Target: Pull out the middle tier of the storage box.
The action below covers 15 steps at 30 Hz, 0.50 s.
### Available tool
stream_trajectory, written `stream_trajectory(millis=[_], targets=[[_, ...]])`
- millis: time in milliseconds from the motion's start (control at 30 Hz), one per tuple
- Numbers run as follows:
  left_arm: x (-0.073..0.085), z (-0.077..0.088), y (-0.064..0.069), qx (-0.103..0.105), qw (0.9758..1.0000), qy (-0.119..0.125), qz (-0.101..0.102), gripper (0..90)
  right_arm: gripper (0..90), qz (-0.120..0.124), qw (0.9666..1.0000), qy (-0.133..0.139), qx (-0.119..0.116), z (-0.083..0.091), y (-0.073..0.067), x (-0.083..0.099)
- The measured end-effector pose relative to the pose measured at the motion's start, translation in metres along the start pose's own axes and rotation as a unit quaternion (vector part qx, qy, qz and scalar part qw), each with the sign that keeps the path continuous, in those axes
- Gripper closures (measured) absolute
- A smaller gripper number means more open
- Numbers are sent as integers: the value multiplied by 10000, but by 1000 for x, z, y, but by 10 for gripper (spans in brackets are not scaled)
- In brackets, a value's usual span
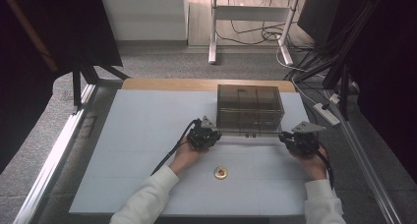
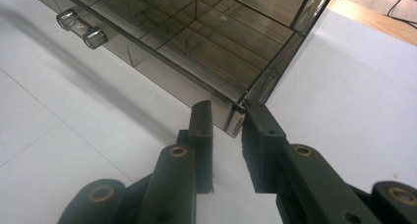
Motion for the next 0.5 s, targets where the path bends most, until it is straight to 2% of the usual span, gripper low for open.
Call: stream_trajectory(millis=[500], targets=[[3, 1, 2, 26, 10000, -20, -55, 792, 749, 58, 10000, -29, 3, 3, -2, 2]])
Point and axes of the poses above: each handheld gripper's, and its own axes: z roughly backward along the jaws, x roughly out of its underside, y roughly to its right, the point moved 3 cm from there along -z, roughly forward along the jaws, and after that the axes turned 2 degrees about x, right-handed, at the moved point
